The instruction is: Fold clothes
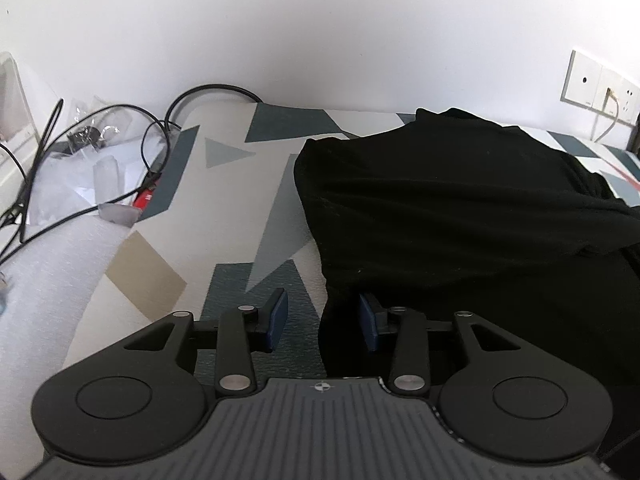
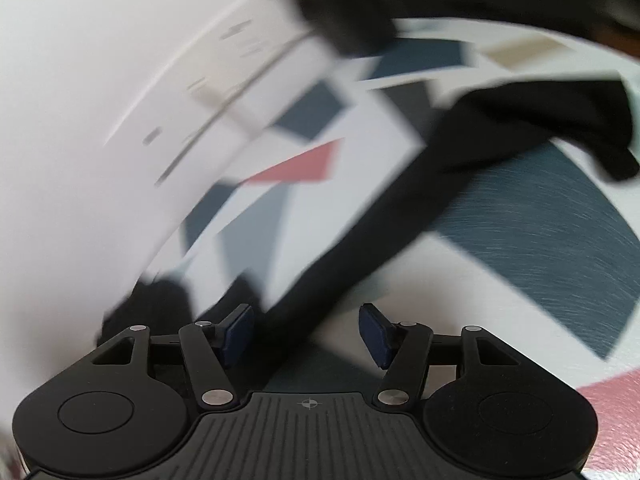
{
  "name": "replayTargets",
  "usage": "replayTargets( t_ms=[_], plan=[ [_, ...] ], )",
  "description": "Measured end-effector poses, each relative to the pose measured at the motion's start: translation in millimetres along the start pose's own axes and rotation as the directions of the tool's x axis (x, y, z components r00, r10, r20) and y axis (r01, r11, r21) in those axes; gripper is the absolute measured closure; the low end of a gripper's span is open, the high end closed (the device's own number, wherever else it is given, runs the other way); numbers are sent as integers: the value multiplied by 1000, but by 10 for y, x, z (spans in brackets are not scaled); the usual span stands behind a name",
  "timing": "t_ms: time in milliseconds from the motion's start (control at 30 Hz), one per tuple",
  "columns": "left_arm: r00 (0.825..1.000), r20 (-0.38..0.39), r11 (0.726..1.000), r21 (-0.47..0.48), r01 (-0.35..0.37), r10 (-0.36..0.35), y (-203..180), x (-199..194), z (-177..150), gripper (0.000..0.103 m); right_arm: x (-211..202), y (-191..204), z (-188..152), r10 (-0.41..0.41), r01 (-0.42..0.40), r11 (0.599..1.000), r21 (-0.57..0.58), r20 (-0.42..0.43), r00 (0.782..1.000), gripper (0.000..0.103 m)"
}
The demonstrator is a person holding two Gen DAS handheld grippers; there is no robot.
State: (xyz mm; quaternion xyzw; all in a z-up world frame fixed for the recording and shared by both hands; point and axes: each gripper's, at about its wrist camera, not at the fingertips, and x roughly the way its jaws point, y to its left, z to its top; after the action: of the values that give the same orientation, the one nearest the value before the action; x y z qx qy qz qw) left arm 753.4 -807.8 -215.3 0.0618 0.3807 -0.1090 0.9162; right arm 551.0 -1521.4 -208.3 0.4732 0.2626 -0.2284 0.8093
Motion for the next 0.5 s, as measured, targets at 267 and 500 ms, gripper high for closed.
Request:
replayTargets(
  t_ms=[267,500],
  plan=[
    [999,9,998,-25,-49,50,-52,3,-21,63,313,-10,321,-18,18,1000,-3,-19,1000,95],
    [998,-8,998,-8,-63,63,-69,15,4,63,70,-157,715,-25,16,998,54,178,984,98]
  ],
)
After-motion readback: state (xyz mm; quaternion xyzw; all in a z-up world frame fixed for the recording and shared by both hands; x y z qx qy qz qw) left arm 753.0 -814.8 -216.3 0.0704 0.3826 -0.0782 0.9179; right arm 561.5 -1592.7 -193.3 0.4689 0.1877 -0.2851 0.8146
